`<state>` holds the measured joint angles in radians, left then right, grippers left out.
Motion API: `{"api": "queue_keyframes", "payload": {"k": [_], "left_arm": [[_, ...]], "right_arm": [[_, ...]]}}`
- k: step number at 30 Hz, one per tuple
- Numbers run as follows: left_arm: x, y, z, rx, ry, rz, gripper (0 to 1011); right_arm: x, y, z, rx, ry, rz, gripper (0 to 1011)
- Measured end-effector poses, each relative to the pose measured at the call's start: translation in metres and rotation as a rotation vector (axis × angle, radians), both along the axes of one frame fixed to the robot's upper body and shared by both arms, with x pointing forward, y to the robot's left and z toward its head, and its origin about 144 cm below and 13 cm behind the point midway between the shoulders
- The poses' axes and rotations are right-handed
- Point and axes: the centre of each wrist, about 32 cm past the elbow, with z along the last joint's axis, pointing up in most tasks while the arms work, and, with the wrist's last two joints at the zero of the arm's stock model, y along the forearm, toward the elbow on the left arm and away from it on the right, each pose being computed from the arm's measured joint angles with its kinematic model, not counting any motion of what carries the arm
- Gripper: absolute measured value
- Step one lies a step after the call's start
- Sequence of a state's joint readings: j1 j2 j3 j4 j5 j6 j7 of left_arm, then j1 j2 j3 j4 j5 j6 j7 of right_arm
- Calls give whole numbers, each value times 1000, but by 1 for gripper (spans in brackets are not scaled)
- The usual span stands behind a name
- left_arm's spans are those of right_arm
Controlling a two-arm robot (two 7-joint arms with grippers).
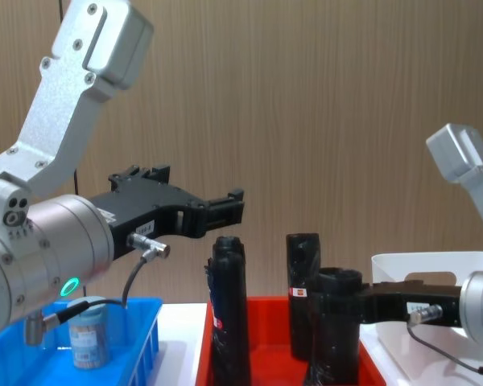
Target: Pick the cotton swabs from the blue box and place them into the white box.
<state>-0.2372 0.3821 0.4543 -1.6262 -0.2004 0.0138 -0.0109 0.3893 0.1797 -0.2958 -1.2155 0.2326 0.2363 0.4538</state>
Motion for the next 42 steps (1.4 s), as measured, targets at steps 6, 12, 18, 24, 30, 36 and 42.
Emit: {"api": "queue_keyframes", "payload": {"k": [6,12,18,24,30,36,42], "left_arm": [[0,0,0,0,0,0,1004],[0,0,0,0,0,0,1004],[0,0,0,0,0,0,1004],[0,0,0,0,0,0,1004],[0,0,0,0,0,0,1004],[0,0,0,0,0,0,1004],[0,0,0,0,0,0,1004]], "right_arm": [[0,0,0,2,-2,3,647],[-1,0,3,11,-11,8,503],[-3,-1,10,26,-29,11,462],[-6,-3,22,49,-64,11,425],[-9,-7,37,69,-109,3,392],[-12,-17,59,94,-172,-21,363],[-13,-27,76,108,-219,-48,363]]}}
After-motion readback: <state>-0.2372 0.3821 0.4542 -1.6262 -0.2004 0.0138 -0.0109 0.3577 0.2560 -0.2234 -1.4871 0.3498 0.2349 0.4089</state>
